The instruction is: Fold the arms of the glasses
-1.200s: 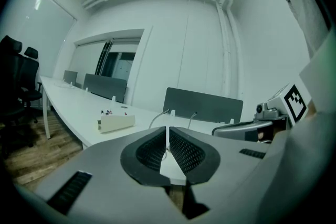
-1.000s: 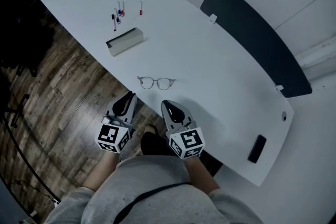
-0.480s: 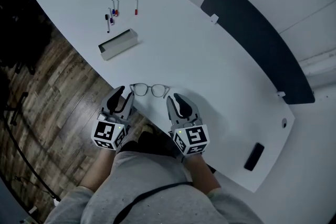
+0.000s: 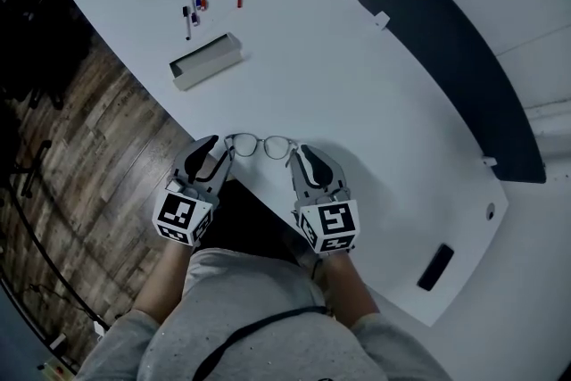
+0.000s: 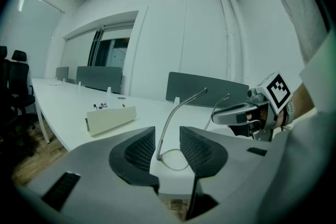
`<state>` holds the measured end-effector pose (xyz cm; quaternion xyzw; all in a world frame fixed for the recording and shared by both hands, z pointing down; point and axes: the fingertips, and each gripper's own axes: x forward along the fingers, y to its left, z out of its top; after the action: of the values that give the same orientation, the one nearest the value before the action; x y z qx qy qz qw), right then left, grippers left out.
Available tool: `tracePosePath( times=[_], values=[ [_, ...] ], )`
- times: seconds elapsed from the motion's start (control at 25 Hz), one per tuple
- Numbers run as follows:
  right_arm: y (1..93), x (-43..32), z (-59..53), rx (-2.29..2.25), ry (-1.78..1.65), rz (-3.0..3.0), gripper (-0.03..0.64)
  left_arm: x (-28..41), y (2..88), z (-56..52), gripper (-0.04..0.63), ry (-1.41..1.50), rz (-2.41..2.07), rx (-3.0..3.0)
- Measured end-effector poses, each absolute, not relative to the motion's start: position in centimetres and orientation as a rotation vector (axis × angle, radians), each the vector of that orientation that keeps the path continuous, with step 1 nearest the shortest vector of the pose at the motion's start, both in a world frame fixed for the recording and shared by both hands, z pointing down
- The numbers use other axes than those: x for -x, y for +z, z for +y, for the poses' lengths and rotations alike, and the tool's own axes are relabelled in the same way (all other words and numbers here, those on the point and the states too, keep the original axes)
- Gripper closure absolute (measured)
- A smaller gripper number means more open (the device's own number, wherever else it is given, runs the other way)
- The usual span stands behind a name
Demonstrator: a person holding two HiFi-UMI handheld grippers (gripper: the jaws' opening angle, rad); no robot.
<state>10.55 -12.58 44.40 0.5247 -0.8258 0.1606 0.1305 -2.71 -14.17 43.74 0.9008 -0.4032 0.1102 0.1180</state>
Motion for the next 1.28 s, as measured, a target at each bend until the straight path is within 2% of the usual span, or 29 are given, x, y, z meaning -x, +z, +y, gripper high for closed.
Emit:
tracePosePath(
  times=[0.32,0.48,1.28],
  values=[
    [44.4,-10.0,-13.4,-1.545,0.395,-2.362,0.574,2.8,43.8,-15.4,0.462,0.342,-1.137,-2.694],
    [44.2,-9.6,-14.0,-1.525,0.344,-2.344,0.578,3.0,43.9,-15.7,0.548,0.329,-1.143,-2.695],
    [45.1,-5.2,-14.9,-1.231,-0.047,-2.259,0.58,3.9,43.9,-16.0,0.555,0.286,-1.156,-2.684]
  ],
)
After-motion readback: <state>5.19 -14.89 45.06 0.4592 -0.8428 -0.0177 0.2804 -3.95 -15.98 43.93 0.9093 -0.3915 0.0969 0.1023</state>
